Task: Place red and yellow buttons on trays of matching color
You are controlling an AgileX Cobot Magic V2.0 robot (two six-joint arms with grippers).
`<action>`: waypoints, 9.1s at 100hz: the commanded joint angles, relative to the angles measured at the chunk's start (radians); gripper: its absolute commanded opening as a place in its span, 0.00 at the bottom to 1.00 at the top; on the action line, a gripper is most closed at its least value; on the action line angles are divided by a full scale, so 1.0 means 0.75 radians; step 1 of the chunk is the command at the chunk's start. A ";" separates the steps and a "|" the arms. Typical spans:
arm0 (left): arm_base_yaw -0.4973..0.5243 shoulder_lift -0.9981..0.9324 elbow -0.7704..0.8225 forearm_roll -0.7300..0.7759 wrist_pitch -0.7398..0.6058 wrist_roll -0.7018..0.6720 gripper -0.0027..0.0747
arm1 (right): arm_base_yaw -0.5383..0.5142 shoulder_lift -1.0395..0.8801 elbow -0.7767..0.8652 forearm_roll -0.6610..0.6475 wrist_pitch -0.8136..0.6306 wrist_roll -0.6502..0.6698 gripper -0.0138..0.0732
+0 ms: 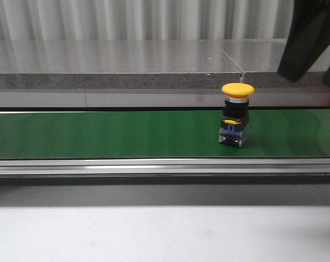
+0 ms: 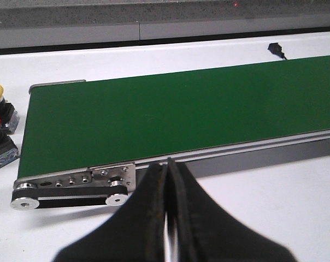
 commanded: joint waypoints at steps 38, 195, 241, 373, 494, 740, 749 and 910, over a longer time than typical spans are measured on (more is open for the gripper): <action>-0.012 0.011 -0.035 -0.015 -0.088 -0.016 0.01 | 0.086 0.316 -0.211 0.014 -0.286 -0.125 0.84; -0.012 0.011 -0.035 -0.015 -0.088 -0.016 0.01 | -0.538 -0.052 -0.222 -0.406 -0.099 0.374 0.36; -0.012 0.011 -0.035 -0.015 -0.088 -0.016 0.01 | -0.935 0.008 0.007 -0.407 -0.395 0.520 0.36; -0.012 0.011 -0.035 -0.015 -0.088 -0.016 0.01 | -0.927 0.175 0.038 -0.351 -0.627 0.500 0.77; -0.012 0.011 -0.035 -0.015 -0.088 -0.016 0.01 | -0.034 -0.602 0.376 -0.392 -0.642 0.372 0.04; 0.980 1.553 -0.899 -0.026 0.463 -0.037 0.66 | -0.032 -1.250 0.631 -0.390 -0.571 0.372 0.04; 0.991 1.655 -0.985 -0.026 0.494 -0.027 0.66 | -0.032 -1.250 0.631 -0.390 -0.571 0.372 0.04; 0.985 1.920 -1.246 -0.014 0.523 -0.027 0.34 | -0.032 -1.250 0.631 -0.390 -0.572 0.372 0.04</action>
